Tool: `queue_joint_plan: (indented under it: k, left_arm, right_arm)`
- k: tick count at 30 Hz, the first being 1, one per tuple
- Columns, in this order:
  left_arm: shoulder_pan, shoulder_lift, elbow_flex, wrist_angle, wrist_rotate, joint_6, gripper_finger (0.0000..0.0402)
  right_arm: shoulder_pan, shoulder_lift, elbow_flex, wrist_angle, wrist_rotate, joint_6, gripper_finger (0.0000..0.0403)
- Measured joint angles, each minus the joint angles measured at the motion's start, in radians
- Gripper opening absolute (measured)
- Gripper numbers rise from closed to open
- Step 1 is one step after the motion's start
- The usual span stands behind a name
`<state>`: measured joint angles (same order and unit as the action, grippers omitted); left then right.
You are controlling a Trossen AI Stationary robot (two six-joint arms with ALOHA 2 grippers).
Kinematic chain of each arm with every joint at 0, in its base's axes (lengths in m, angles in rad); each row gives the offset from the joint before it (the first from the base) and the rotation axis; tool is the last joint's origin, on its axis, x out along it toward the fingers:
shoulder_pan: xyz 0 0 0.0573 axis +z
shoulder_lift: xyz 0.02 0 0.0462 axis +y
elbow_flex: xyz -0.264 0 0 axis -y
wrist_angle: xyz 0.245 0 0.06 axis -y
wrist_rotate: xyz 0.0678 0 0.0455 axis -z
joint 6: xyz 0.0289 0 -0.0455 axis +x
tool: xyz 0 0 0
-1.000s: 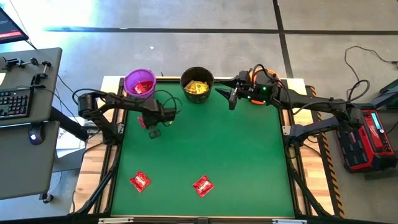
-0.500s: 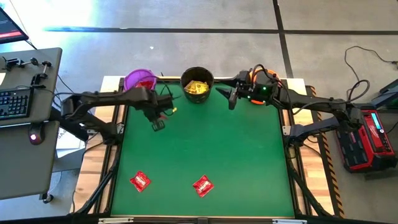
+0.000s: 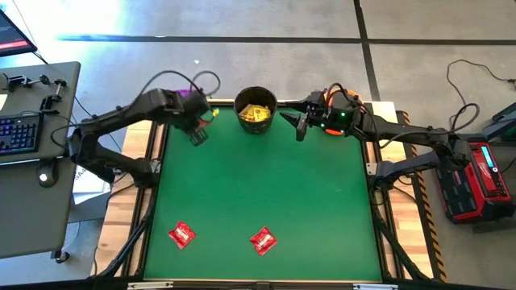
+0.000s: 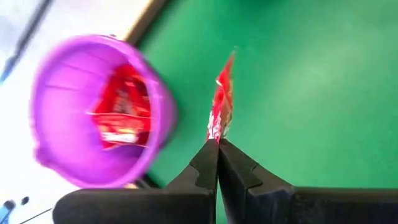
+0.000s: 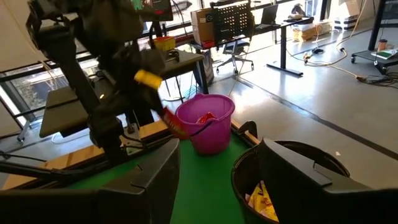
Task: Sort candy by brand, put in halloween buckets
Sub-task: Put the red candy pack into the violet bucket
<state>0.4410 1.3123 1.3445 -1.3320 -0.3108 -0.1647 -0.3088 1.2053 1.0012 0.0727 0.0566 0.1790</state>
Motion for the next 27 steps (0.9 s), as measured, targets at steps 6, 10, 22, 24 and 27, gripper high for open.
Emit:
queue_joint_plan:
  k: [6,10,22,24,27]
  left_arm:
    - [0.135,-0.008,0.04,-0.008,-0.073,0.044,0.0]
    - [0.246,-0.004,0.04,0.004,-0.083,0.099,0.0]
    - [0.456,0.043,-0.005,0.141,0.087,0.225,0.0]
    - [0.465,0.062,-0.022,0.157,0.098,0.236,0.0]
    - [0.476,0.088,-0.05,0.177,0.1,0.246,0.0]
  right_arm:
    - [0.0,0.0,0.0,0.0,0.0,0.003,0.0205]
    - [0.0,0.0,0.0,0.001,0.0,0.003,0.0205]
    - [0.0,0.0,0.0,0.003,0.021,0.003,0.0205]
    - [0.0,0.0,0.0,0.007,0.021,0.003,0.0205]
    - [0.0,0.0,0.0,0.006,0.021,0.003,0.0205]
